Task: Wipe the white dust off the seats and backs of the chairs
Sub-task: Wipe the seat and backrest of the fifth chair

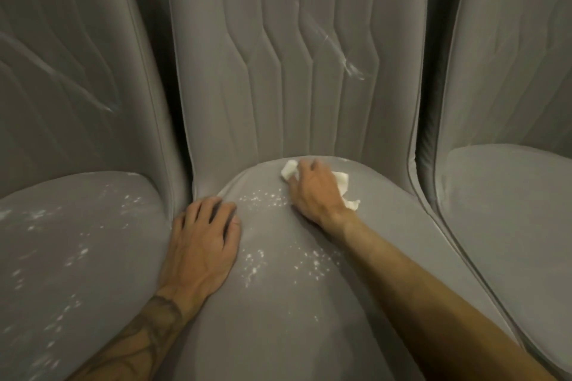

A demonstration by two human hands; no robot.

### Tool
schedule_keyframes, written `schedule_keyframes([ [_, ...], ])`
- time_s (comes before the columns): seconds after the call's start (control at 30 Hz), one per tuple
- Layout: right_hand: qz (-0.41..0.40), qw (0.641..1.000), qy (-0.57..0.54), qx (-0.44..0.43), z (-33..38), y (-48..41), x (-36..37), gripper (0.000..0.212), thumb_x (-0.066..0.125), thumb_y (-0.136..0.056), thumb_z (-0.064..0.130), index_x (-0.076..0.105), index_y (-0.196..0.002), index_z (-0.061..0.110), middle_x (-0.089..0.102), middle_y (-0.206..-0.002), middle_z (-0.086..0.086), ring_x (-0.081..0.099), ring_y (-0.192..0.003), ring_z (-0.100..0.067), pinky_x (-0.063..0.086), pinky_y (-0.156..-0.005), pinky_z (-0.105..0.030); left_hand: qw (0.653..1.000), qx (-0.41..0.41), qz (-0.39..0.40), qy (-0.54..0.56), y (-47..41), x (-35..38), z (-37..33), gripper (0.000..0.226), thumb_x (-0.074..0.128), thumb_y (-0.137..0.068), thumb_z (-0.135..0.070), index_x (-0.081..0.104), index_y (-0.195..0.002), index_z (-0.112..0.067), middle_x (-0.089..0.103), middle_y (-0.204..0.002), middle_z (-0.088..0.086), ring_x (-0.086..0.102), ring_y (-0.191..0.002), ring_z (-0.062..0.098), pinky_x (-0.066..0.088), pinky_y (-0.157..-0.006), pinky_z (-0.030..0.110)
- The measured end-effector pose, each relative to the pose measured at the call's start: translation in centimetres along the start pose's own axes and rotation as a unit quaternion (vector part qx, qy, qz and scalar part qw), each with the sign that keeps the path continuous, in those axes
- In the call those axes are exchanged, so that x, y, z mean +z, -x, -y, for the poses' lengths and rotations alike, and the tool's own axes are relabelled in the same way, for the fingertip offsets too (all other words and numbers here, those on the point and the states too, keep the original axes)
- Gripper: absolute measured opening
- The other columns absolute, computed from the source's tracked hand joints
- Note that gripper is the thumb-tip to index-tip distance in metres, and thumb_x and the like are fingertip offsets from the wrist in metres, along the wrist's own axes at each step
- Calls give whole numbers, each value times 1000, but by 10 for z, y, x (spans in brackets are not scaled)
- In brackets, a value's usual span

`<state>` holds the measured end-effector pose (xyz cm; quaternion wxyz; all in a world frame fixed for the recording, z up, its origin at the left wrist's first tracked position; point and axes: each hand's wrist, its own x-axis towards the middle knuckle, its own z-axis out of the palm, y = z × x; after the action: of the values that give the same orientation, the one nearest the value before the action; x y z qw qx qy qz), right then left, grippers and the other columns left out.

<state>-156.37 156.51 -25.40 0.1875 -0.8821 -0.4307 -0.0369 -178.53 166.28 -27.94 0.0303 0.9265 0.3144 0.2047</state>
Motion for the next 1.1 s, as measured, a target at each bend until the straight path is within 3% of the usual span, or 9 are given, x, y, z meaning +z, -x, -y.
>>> schedule_keyframes([
  [0.13, 13, 999, -36, -24, -26, 12, -14, 30, 44, -104, 32, 55, -111, 5, 58, -112, -25, 54, -104, -42, 39, -92, -45, 1000, 2, -10, 4, 0, -1, -1, 34, 34, -103, -43, 58, -122, -28, 55, -129, -3, 48, -120, 22, 42, -101, 45],
  [0.27, -41, 992, 36, 112, -69, -1, -25, 31, 42, -104, 28, 54, -114, 1, 57, -116, -27, 55, -105, -44, 38, -91, -47, 1000, 2, -24, 4, 0, -2, -3, 30, 38, -103, -40, 60, -119, -27, 56, -127, -3, 49, -118, 22, 42, -98, 44],
  [0.37, -53, 986, 57, 148, -43, -10, -15, 28, 39, -103, 21, 53, -118, 2, 57, -120, -23, 54, -107, -38, 37, -89, -44, 1000, -1, -20, 0, 0, -2, -4, 31, 39, -103, -38, 61, -120, -26, 56, -127, -3, 48, -119, 21, 41, -100, 43],
  [0.5, -9, 999, -49, 4, 14, 4, 4, 28, 42, -103, 26, 53, -115, 4, 57, -113, -23, 54, -102, -39, 41, -87, -45, 1000, 3, -18, 4, 0, -4, -2, 32, 39, -102, -37, 61, -122, -25, 57, -127, -2, 49, -119, 22, 42, -101, 45],
  [0.6, 14, 997, -59, -54, -5, 14, -6, 27, 45, -103, 32, 55, -109, 7, 58, -108, -22, 54, -99, -41, 41, -88, -46, 1000, 6, -18, 6, 1, -4, -3, 33, 38, -102, -37, 61, -122, -24, 58, -126, -1, 50, -118, 23, 44, -100, 46],
  [0.73, -48, 993, 28, 106, -70, 5, -28, 29, 44, -103, 27, 57, -111, 3, 58, -112, -26, 56, -102, -43, 39, -90, -47, 1000, 3, -19, 6, 1, -3, -3, 33, 38, -102, -37, 61, -122, -24, 58, -127, -1, 50, -119, 23, 43, -100, 46],
  [0.83, -56, 979, 94, 172, -59, -6, -22, 28, 39, -103, 22, 53, -116, 0, 57, -117, -25, 54, -106, -40, 35, -87, -45, 1000, 3, -19, 5, 0, -3, -2, 32, 40, -101, -36, 61, -121, -23, 57, -127, -1, 50, -119, 24, 43, -100, 47],
  [1.0, 9, 1000, -16, -1, -6, 5, -5, 27, 43, -103, 24, 54, -112, 1, 58, -112, -26, 54, -102, -40, 38, -90, -46, 1000, 2, -15, 11, 0, -3, -1, 33, 38, -102, -37, 61, -122, -24, 57, -128, -1, 49, -121, 23, 42, -102, 46],
  [1.1, 0, 999, -39, 8, -32, 14, -19, 26, 46, -103, 29, 55, -106, 4, 58, -108, -25, 54, -101, -40, 39, -90, -44, 1000, -3, -8, 13, 0, -4, -2, 35, 36, -102, -38, 61, -123, -25, 57, -130, -1, 49, -123, 23, 42, -103, 46],
])
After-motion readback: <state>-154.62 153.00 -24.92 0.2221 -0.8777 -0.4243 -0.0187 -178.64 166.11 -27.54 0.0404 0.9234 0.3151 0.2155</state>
